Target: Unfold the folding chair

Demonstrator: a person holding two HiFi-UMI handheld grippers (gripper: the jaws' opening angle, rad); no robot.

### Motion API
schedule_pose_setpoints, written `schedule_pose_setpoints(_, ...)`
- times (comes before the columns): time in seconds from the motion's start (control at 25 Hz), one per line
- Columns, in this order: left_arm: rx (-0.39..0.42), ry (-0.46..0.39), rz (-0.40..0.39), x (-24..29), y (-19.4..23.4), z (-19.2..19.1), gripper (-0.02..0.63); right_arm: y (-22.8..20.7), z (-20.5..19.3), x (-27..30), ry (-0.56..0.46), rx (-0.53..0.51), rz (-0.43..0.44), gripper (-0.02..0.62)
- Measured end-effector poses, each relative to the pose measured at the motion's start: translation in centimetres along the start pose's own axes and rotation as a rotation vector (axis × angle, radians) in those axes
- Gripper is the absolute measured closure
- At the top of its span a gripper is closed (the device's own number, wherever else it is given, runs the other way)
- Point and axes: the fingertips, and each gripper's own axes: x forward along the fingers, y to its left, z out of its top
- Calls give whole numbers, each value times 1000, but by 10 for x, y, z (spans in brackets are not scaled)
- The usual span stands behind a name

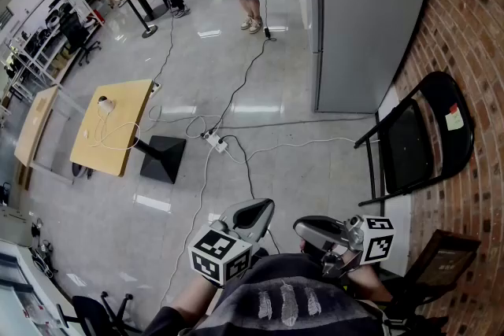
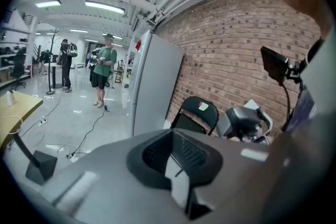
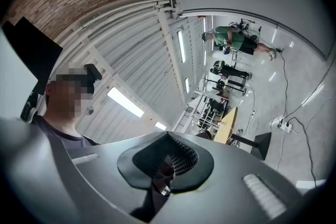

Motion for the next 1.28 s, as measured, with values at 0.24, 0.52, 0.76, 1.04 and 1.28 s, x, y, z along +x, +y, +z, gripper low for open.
schedule_pose_setpoints(0.24, 74, 4, 4, 36, -23, 20, 604, -20, 12, -28, 83, -117, -74, 594)
schedule_pose_setpoints(0.52, 114, 27, -22, 51, -34, 25, 604, -26, 22, -45, 57, -172, -153, 594)
schedule_pose_setpoints(0.76, 106, 7, -122, 59, -19, 24, 604, -42, 22, -40, 40, -252, -296, 594)
schedule_pose_setpoints(1.04, 176, -69, -230, 52, 25, 43, 604, -67, 21, 3, -27, -263, -454, 594)
schedule_pose_setpoints(1.28, 45, -107, -276, 34, 102, 38, 604, -99, 14, 69, 76, -319, -592, 594)
